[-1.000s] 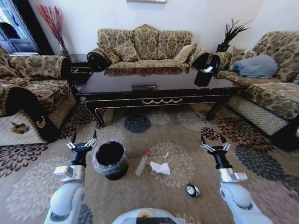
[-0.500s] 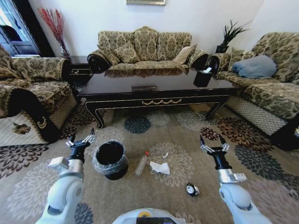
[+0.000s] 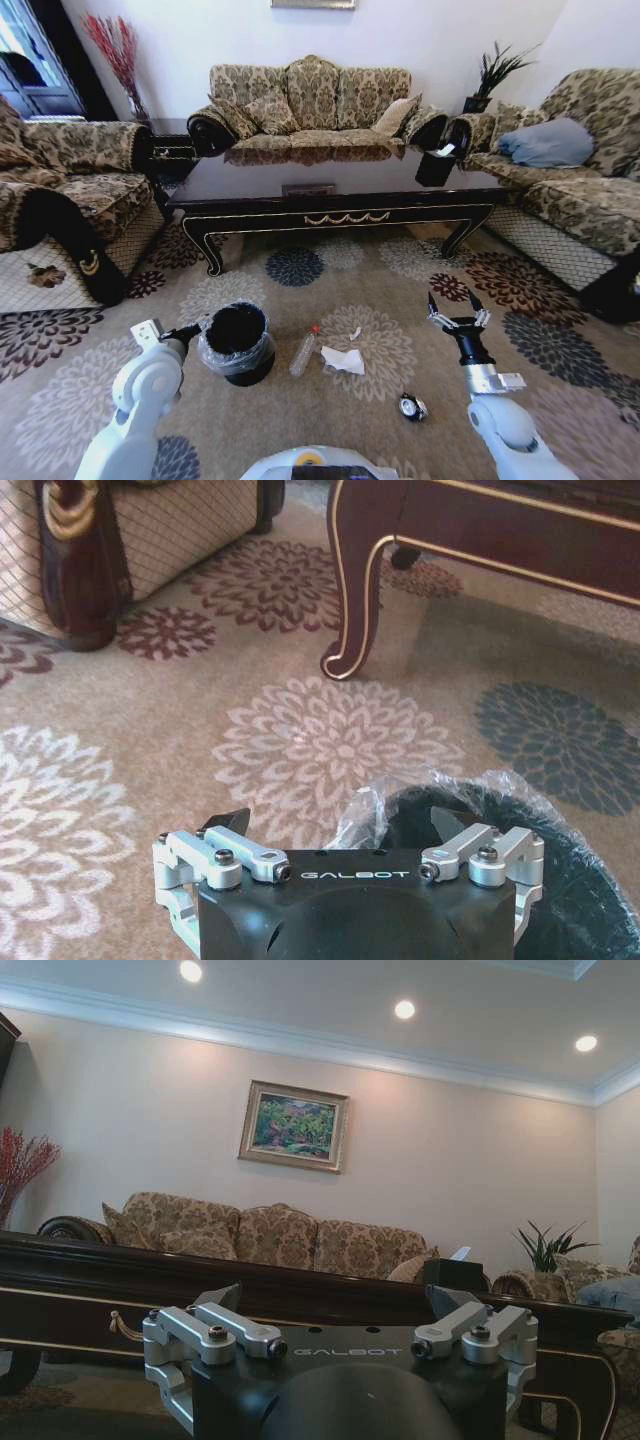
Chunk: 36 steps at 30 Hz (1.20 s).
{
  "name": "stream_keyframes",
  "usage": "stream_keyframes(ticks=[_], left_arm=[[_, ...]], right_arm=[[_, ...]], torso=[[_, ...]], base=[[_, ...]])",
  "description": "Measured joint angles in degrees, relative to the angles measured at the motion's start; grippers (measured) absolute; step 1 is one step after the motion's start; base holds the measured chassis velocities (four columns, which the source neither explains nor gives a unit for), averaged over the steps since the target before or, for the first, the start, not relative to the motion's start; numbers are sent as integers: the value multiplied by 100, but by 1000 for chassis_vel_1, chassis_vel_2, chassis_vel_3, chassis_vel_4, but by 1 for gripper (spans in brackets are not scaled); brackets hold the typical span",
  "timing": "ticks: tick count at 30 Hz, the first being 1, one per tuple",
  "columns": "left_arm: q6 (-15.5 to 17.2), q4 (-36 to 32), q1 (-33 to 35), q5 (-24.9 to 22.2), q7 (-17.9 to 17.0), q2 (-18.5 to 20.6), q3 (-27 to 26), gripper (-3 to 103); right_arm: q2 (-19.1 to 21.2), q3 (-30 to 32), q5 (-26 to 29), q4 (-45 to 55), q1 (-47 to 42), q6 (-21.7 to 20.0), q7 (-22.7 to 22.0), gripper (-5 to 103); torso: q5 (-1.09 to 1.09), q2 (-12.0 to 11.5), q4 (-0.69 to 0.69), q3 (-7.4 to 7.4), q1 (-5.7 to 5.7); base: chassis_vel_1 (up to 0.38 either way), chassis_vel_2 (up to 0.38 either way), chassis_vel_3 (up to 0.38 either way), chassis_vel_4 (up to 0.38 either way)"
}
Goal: Move to the front of the table and pick up the trash from the floor, then place it into the trash bin.
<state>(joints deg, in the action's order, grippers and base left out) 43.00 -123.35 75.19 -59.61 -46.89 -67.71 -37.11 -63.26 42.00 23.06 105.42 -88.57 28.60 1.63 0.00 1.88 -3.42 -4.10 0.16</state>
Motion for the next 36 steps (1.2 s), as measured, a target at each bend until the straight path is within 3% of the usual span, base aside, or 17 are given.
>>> stream_keyframes(ticks=[9, 18, 29, 32, 36], left_arm=[[-44, 633, -330, 214, 79, -170, 550, 100], [-66, 976, -273, 384, 19, -313, 605, 100], [-77, 1435, -540, 226, 117, -370, 750, 102], [-79, 1460, -542, 253, 91, -375, 777, 99], [-80, 1458, -493, 281, 65, -378, 782, 84]], right_arm=[[-51, -32, -62, -70, 6, 13, -1, 100], [-44, -20, -68, -131, 10, 78, -1, 100], [-22, -70, -73, -170, 65, 80, 1, 100], [-9, -64, -68, -181, 67, 90, 2, 100], [-9, -61, -66, -189, 71, 98, 3, 100]], torso=[[0, 0, -2, 0, 0], [0, 0, 0, 0, 0], [0, 0, -2, 0, 0], [0, 0, -2, 0, 0], [0, 0, -2, 0, 0]], base=[[0, 0, 0, 0], [0, 0, 0, 0], [0, 0, 0, 0], [0, 0, 0, 0], [0, 0, 0, 0]])
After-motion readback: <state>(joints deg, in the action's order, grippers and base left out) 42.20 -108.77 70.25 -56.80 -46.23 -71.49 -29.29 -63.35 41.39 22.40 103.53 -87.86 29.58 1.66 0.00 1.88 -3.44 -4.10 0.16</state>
